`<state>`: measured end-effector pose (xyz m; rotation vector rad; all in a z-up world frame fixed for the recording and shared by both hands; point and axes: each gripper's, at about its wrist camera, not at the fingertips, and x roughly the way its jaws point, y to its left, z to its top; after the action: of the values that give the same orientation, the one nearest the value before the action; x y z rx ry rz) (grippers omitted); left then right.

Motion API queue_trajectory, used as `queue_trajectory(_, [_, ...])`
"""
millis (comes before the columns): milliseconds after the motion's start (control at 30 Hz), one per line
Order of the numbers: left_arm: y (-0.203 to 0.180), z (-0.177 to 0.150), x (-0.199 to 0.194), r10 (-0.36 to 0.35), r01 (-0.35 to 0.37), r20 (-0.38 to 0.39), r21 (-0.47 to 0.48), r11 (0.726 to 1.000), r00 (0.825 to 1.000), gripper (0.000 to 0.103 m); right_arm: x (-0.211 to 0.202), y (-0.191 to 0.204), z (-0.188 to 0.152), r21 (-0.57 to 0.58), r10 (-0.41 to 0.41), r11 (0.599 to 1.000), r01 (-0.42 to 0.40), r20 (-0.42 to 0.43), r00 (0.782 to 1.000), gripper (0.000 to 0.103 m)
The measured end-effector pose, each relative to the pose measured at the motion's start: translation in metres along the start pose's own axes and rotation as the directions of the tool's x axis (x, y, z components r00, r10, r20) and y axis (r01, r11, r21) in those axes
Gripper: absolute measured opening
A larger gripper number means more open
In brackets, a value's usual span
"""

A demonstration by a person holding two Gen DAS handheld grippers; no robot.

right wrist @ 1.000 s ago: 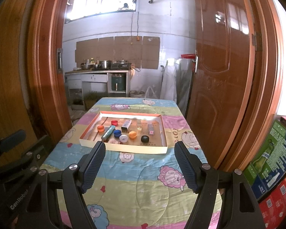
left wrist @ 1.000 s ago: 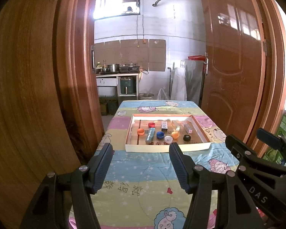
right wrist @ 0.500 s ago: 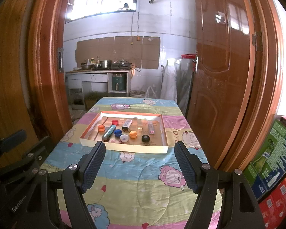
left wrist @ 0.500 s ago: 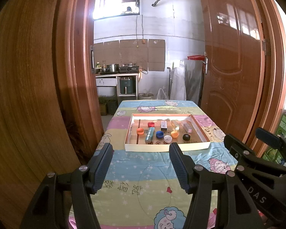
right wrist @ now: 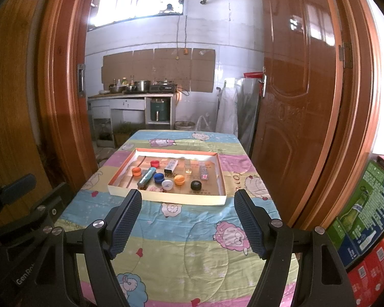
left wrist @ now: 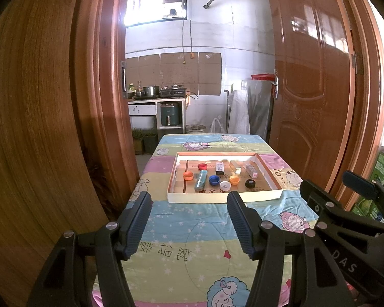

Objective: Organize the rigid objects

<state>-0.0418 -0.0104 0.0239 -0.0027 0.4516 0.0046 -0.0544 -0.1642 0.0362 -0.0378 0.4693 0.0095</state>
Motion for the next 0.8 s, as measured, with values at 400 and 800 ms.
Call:
queue_trajectory(400, [0.0011, -0.0011, -0.0008, -0.001, 0.001, -0.003, -0.002, 1.000, 1.000, 0.061, 0.0001, 0.0006, 0.0003, -0.001, 0.000, 1.000, 0.000, 0.000, 1.000, 0.076])
queue_trajectory(800, [0.0028, -0.0018, -0.0014, 0.001, -0.001, -0.005, -0.001, 1.000, 1.000, 0.061, 0.0002, 0.0007, 0.0005, -0.002, 0.000, 1.000, 0.000, -0.001, 1.000, 0.076])
